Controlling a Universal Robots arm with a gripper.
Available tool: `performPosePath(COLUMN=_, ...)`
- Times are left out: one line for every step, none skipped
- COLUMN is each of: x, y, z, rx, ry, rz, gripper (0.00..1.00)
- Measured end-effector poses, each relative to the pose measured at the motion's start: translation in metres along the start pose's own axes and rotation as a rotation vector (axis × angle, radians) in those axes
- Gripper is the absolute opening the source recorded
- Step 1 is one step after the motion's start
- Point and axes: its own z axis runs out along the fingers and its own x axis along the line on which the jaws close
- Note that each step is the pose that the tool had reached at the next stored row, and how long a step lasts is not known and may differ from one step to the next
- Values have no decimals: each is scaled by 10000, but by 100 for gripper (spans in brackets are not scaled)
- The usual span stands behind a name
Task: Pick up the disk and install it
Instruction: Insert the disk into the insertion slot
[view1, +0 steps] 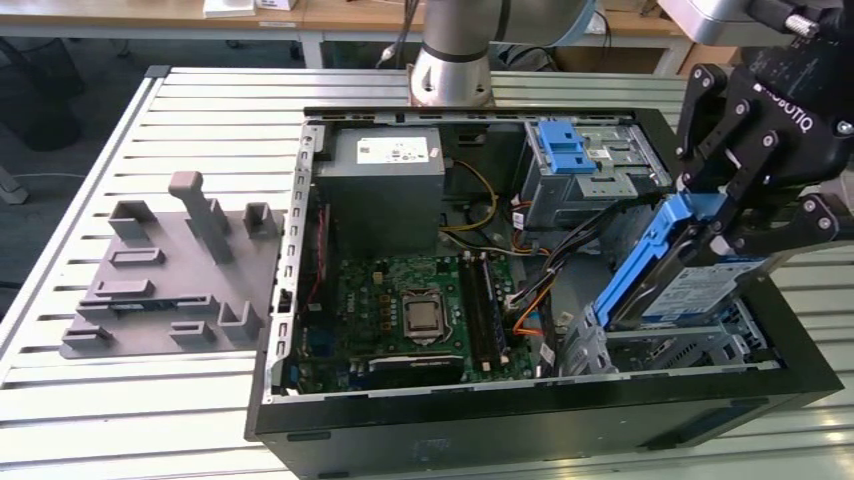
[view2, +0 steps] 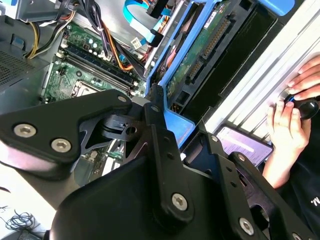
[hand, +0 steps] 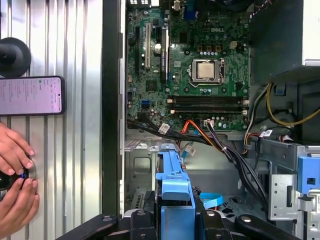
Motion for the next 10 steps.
performPosePath(x=0, y=0, z=13, rx=0, ry=0, rz=0, gripper=36)
performPosePath(x=0, y=0, z=26, rx=0, ry=0, rz=0, gripper=36)
performPosePath(x=0, y=0, z=41, rx=0, ry=1, rz=0, gripper=36)
performPosePath(x=0, y=1, z=57, rx=0, ry=0, rz=0, gripper=36)
performPosePath(x=0, y=1, z=74, rx=0, ry=0, rz=0, gripper=36)
performPosePath(x=0, y=0, z=92, rx=0, ry=-1, rz=0, gripper=36)
performPosePath(x=0, y=1, z=109, rx=0, ry=0, rz=0, gripper=36)
performPosePath(x=0, y=1, z=128, rx=0, ry=-1, rz=0, gripper=36)
performPosePath(x=0, y=1, z=145, rx=0, ry=0, rz=-1, gripper=36)
performPosePath(x=0, y=1, z=161, rx=0, ry=1, rz=0, gripper=36)
